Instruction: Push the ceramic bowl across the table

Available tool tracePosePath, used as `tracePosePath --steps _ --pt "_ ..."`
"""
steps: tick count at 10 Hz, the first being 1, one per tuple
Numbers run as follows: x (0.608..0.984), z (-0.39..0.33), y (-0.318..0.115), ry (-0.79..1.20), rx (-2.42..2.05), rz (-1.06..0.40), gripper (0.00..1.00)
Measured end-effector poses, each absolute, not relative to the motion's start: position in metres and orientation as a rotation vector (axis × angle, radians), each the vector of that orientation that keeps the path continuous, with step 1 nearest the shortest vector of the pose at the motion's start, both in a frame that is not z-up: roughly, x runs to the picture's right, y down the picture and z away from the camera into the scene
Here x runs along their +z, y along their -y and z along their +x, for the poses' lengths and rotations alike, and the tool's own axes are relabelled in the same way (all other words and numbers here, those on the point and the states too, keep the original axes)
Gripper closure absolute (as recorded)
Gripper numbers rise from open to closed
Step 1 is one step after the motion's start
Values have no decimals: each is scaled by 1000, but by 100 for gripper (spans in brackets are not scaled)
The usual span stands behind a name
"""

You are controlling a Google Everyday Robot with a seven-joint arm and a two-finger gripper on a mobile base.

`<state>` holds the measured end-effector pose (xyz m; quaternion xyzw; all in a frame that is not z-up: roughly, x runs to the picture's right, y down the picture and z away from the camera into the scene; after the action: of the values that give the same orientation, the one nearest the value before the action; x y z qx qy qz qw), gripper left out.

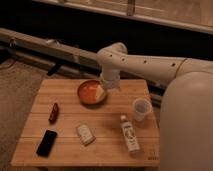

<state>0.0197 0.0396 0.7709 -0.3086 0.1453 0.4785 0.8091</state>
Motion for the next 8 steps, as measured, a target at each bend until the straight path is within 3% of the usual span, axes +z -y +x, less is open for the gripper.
tracePosePath --steps 8 --pt "783 19 -35 -294 1004 -661 20"
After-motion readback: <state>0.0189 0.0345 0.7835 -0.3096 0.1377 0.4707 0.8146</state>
